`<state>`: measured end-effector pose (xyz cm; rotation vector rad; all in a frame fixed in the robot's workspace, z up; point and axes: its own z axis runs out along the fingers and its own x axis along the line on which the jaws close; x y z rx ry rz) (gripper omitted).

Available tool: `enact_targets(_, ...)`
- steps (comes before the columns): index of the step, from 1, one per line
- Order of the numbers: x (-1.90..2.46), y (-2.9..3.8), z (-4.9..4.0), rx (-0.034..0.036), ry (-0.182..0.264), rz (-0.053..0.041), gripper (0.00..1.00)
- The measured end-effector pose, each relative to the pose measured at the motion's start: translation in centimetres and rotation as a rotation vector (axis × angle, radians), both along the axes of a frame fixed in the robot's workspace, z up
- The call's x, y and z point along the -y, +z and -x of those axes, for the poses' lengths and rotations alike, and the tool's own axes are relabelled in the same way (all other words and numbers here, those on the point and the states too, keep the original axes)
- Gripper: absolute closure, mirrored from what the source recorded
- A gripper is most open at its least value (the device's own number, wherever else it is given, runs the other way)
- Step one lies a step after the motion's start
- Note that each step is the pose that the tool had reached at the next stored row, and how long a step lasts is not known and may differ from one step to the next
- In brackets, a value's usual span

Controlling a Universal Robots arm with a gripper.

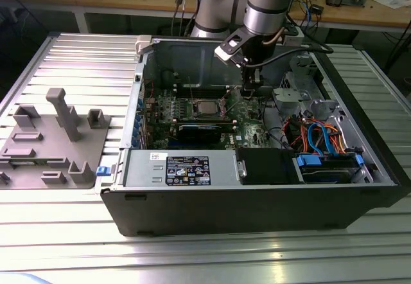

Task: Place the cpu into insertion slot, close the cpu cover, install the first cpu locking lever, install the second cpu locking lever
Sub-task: 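Close the cpu cover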

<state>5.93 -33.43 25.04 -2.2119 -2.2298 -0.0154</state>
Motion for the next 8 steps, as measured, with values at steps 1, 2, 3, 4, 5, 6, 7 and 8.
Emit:
enact_targets(1,-0.02,0.0,0.1,0.0,0.0,0.0,0.89)
enact_targets(2,-0.03,0.0,0.15,0.0,0.0,0.0,0.89)
enact_targets(3,-0.03,0.0,0.2,0.0,0.0,-0.0001,0.89)
enact_targets(4,-0.04,0.0,0.26,0.0,0.0,0.0,0.89)
enact_targets(5,-0.05,0.0,0.31,0.0,0.0,0.0,0.89)
enact_targets(6,-0.06,0.0,0.35,0.0,0.0,0.0001,0.89)
enact_targets(7,-0.06,0.0,0.41,0.0,0.0,0.0001,0.89)
enact_targets(8,-0.07,0.0,0.46,0.0,0.0,0.0,0.89)
